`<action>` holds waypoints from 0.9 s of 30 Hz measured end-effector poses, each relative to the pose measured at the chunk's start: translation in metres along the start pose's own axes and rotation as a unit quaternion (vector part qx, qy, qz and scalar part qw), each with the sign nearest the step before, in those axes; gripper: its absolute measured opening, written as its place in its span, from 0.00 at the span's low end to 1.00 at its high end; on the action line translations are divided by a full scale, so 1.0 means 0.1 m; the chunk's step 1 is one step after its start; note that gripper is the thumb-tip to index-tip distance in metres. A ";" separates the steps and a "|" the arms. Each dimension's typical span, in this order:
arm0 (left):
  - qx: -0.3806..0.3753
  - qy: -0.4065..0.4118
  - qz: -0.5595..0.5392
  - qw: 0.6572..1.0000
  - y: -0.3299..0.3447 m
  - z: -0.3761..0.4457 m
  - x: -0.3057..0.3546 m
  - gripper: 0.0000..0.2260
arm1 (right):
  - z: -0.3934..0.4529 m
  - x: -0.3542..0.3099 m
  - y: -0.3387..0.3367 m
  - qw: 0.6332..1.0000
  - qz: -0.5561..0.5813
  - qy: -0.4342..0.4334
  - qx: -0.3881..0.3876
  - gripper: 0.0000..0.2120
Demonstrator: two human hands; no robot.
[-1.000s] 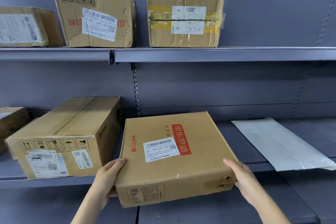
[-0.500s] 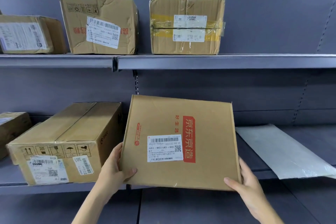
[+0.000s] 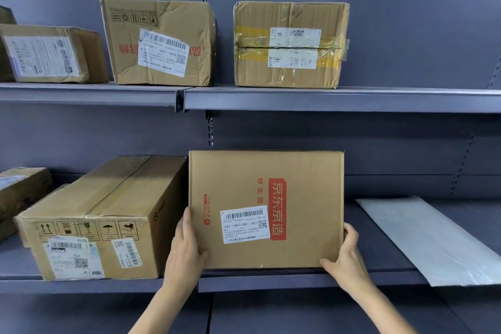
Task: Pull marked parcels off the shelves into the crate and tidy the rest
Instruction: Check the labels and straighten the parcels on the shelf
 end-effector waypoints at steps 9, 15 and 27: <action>0.027 0.223 0.347 0.911 -0.32 0.77 1.14 0.56 | 0.41 -1.29 -0.88 0.918 -0.286 -0.223 0.158 0.58; 0.000 0.215 0.379 0.900 -0.19 0.90 1.36 0.45 | 0.65 -1.48 -0.87 0.897 -0.378 -0.215 0.083 0.48; 0.057 0.228 0.389 0.891 0.15 1.22 1.17 0.50 | 1.05 -1.34 -0.52 0.880 -0.420 -0.167 0.148 0.44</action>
Point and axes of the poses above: each hand's wrist, its own z-axis towards the middle knuckle, its own y-axis out of the palm, x = y × z, the point moved 8 cm from there along z, towards the middle knuckle, and after that the axes turned 11 degrees about -z, right-handed, at the moved point
